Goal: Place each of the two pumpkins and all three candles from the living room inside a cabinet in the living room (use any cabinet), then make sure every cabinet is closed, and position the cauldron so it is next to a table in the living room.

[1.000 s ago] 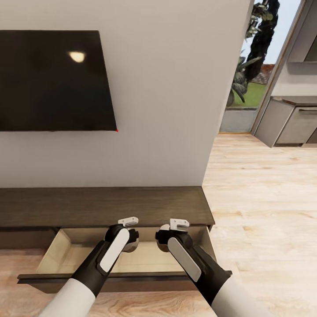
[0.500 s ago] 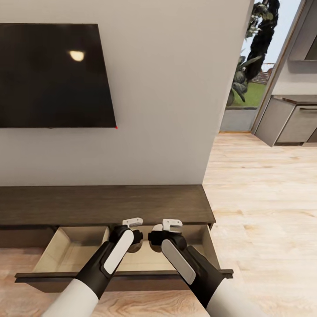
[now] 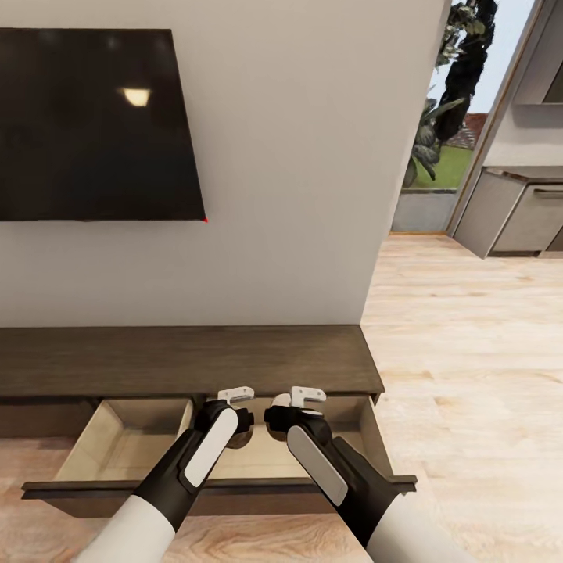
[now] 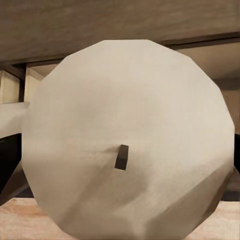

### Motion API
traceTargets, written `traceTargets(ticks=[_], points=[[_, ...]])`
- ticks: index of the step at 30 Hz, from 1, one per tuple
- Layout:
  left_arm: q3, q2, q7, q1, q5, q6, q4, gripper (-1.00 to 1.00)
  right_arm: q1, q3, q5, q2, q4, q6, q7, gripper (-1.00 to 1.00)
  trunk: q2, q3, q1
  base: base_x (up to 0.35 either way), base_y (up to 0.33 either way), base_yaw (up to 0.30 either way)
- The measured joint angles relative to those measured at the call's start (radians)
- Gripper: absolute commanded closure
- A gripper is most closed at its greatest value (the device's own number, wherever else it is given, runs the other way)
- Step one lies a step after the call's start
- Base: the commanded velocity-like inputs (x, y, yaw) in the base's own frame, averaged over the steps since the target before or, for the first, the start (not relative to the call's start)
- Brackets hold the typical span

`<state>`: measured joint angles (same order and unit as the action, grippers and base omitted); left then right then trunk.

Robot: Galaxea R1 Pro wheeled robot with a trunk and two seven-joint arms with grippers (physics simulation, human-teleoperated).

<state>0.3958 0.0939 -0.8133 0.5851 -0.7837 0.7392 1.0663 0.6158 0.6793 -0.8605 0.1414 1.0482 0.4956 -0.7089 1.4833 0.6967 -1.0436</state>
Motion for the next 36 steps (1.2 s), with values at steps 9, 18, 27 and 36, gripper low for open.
traceTargets(ticks=[9,18,27,36], points=[[0.001,-0.002,0.000,0.000,0.001,-0.001,-0.001,1.00,0.000,-0.002,-0.005,0.001,-0.015,0.006,0.000,1.00,0.063,0.028,-0.035,0.000,0.000,0.000],[0.000,-0.002,0.000,0.000,0.001,-0.005,-0.004,1.00,0.001,-0.003,-0.006,0.002,-0.038,0.018,0.000,1.00,0.126,0.056,-0.069,0.000,0.000,0.000],[0.001,-0.002,0.000,0.000,0.000,-0.027,-0.007,1.00,0.000,-0.003,0.001,-0.001,-0.033,0.019,-0.003,1.00,0.189,0.085,-0.104,0.000,0.000,0.000],[0.001,-0.003,0.001,0.000,0.000,-0.028,-0.006,1.00,0.000,-0.003,0.000,-0.003,-0.030,0.013,-0.004,1.00,0.252,0.113,-0.138,0.000,0.000,0.000]])
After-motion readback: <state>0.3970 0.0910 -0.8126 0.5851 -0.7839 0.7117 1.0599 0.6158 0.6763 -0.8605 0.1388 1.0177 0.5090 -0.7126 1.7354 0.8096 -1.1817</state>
